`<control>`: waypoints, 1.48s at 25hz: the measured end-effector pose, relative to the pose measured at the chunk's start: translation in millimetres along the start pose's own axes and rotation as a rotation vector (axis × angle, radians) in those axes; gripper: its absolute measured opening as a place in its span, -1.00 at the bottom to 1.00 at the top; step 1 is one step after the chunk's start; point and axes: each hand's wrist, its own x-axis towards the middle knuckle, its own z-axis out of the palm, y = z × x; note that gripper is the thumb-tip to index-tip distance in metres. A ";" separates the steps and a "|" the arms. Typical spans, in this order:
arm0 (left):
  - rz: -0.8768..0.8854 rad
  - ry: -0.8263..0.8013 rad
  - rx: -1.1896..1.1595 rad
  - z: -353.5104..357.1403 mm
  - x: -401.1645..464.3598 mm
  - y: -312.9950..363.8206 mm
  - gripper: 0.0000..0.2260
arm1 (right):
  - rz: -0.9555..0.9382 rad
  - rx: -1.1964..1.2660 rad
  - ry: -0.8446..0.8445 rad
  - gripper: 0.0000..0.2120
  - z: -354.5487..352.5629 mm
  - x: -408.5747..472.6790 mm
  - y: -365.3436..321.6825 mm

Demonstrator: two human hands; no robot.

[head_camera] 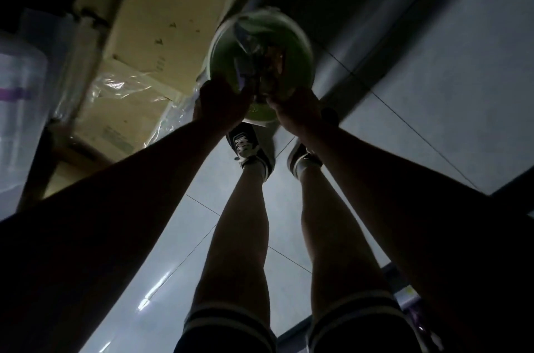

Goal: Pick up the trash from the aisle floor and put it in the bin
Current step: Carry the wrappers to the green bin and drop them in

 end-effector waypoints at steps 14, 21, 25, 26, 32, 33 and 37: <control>-0.048 -0.160 -0.005 -181.6 -275.9 17.3 -0.76 | -0.208 -0.315 -0.100 -0.83 -142.4 -313.8 -24.6; -0.097 0.008 -0.108 -176.6 -433.1 -2.2 -0.83 | -0.518 -0.616 -0.036 -0.86 -213.4 -410.2 -49.9; -0.178 0.158 -0.302 -144.7 -504.1 -19.5 -0.82 | -0.626 -0.823 -0.114 -0.81 -217.0 -433.1 -55.9; -0.203 0.223 -0.347 -130.5 -525.1 -26.5 -0.79 | -0.641 -0.877 -0.145 -0.80 -214.2 -439.2 -57.5; -0.514 0.309 -0.697 -55.1 -636.8 -39.2 -0.84 | -0.845 -1.183 -0.232 -0.90 -178.4 -482.8 -66.0; -0.556 0.339 -0.724 -40.5 -654.2 -38.3 -0.85 | -0.878 -1.238 -0.266 -0.90 -171.0 -488.2 -67.3; -0.730 0.411 -0.859 23.5 -723.8 -28.7 -0.82 | -0.982 -1.435 -0.415 -0.88 -136.5 -522.8 -62.9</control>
